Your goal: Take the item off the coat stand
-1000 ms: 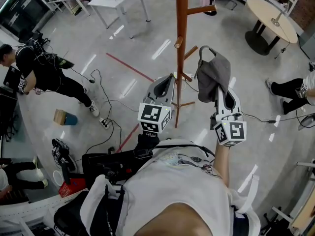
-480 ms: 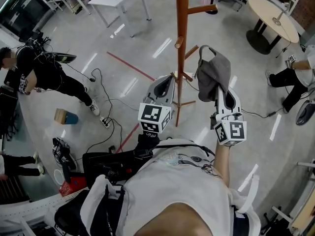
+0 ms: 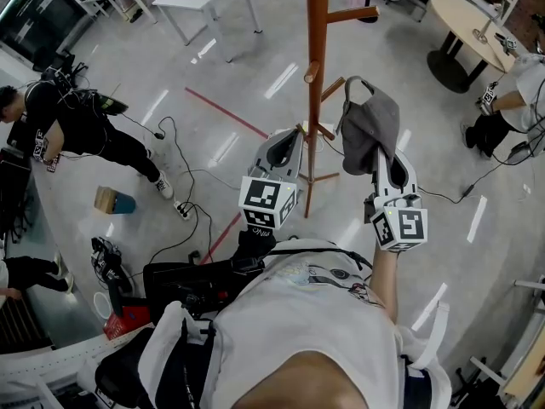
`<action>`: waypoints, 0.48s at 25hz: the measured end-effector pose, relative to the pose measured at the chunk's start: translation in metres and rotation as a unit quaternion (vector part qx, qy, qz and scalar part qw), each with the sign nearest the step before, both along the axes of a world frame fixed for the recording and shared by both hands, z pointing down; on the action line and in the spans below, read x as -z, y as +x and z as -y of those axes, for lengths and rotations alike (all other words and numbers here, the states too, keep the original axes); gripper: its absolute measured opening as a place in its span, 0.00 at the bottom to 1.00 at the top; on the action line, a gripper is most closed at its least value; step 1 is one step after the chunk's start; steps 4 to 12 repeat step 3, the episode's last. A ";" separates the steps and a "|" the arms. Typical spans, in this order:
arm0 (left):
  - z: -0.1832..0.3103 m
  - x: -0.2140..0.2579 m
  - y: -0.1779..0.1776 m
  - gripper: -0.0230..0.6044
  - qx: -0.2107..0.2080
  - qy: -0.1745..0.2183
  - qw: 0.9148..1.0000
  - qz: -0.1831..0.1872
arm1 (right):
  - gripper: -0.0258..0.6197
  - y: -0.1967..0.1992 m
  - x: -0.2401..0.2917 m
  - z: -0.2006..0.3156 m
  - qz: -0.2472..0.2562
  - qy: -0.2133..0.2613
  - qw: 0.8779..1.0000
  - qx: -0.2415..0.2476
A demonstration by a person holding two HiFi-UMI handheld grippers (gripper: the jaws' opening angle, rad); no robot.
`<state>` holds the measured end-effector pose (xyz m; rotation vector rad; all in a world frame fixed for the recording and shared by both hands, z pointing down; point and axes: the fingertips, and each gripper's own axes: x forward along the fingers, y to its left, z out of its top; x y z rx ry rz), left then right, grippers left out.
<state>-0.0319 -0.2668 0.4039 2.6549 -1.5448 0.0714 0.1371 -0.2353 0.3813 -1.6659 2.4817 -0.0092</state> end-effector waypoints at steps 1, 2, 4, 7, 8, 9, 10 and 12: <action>0.000 0.000 -0.001 0.04 0.000 0.000 1.000 0.000 | 0.07 -0.001 0.000 0.000 0.001 0.000 1.000 0.000; 0.001 -0.001 -0.001 0.04 0.000 0.001 1.000 0.000 | 0.07 -0.001 -0.001 0.001 0.001 0.000 1.000 0.001; 0.002 -0.001 -0.002 0.04 0.000 0.001 1.000 0.000 | 0.07 -0.002 -0.002 0.001 0.002 0.001 1.000 0.001; 0.002 -0.001 -0.002 0.04 0.000 0.001 1.000 0.000 | 0.07 -0.002 -0.002 0.001 0.002 0.001 1.000 0.001; 0.002 -0.001 -0.002 0.04 0.000 0.001 1.000 0.000 | 0.07 -0.002 -0.002 0.001 0.002 0.001 1.000 0.001; 0.002 -0.001 -0.002 0.04 0.000 0.001 1.000 0.000 | 0.07 -0.002 -0.002 0.001 0.002 0.001 1.000 0.001; 0.002 -0.001 -0.002 0.04 0.000 0.001 1.000 0.000 | 0.07 -0.002 -0.002 0.001 0.002 0.001 1.000 0.001; 0.002 -0.001 -0.002 0.04 0.000 0.001 1.000 0.000 | 0.07 -0.002 -0.002 0.001 0.002 0.001 1.000 0.001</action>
